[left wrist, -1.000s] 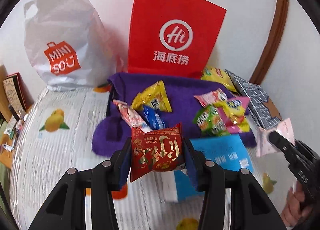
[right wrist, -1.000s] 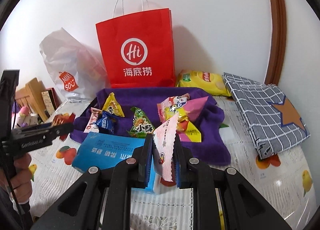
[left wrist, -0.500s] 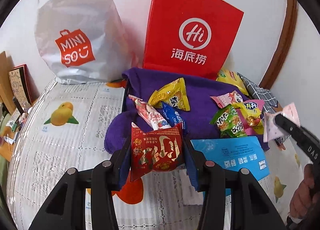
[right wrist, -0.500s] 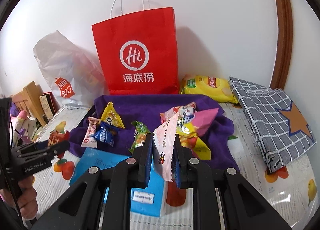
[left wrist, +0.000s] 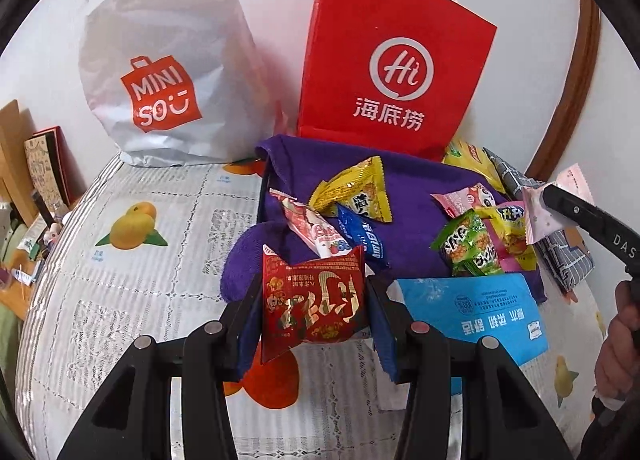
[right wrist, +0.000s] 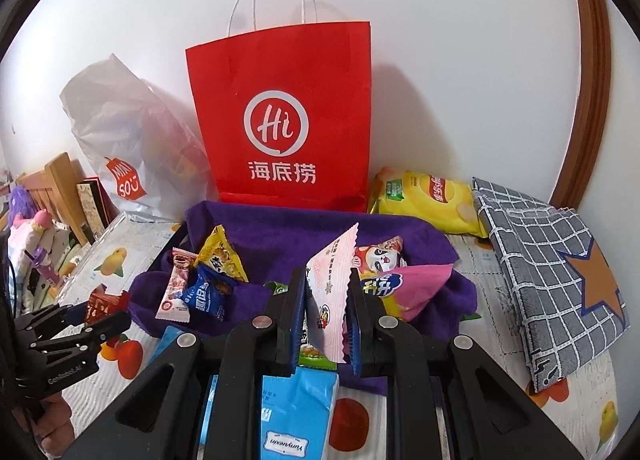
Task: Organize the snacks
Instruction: 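Carry both held packs over the towel and open the right tool, then lower the red pack onto the towel and open the left tool while the right tool withdraws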
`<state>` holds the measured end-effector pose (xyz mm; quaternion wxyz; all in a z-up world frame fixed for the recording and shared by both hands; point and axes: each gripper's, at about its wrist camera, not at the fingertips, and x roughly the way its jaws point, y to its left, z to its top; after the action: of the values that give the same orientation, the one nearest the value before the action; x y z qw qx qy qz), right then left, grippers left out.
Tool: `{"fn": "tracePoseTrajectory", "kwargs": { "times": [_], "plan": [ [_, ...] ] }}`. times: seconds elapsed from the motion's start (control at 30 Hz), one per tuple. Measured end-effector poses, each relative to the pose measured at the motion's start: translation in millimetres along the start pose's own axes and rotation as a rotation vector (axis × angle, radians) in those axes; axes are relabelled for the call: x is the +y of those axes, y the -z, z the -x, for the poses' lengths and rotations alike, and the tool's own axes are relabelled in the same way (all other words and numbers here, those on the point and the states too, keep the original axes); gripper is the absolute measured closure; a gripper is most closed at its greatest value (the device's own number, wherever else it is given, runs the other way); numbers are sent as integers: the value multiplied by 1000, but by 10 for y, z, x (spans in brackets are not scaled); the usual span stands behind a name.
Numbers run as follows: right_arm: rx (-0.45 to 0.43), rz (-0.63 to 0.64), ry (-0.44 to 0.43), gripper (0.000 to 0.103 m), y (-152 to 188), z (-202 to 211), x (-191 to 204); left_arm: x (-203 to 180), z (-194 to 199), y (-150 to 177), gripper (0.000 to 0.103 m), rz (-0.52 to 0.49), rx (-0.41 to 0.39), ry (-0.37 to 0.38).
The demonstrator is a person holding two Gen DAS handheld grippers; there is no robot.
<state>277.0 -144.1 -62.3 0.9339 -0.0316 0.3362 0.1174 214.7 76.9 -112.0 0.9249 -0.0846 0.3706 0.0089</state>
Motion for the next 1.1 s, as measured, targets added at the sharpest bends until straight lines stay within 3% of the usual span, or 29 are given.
{"fn": "tracePoseTrajectory", "kwargs": {
  "times": [0.23, 0.53, 0.77, 0.83, 0.93, 1.1],
  "plan": [
    [55, 12, -26, 84, -8, -286, 17, 20, -14, 3, 57, 3, 8, 9],
    [104, 62, 5, 84, -75, -761, 26, 54, -87, 10, 57, 11, 32, 9],
    [156, 27, -46, 82, -89, -1009, -30, 84, -142, 25, 57, 16, 51, 10],
    [156, 22, -40, 78, -97, -994, -44, 91, -157, 26, 57, 17, 57, 12],
    [126, 33, -5, 63, -114, -860, -55, 90, -176, 30, 57, 15, 62, 7],
    [47, 81, 21, 60, -57, -398, -59, 73, -177, 33, 57, 10, 62, 6]
  ]
}}
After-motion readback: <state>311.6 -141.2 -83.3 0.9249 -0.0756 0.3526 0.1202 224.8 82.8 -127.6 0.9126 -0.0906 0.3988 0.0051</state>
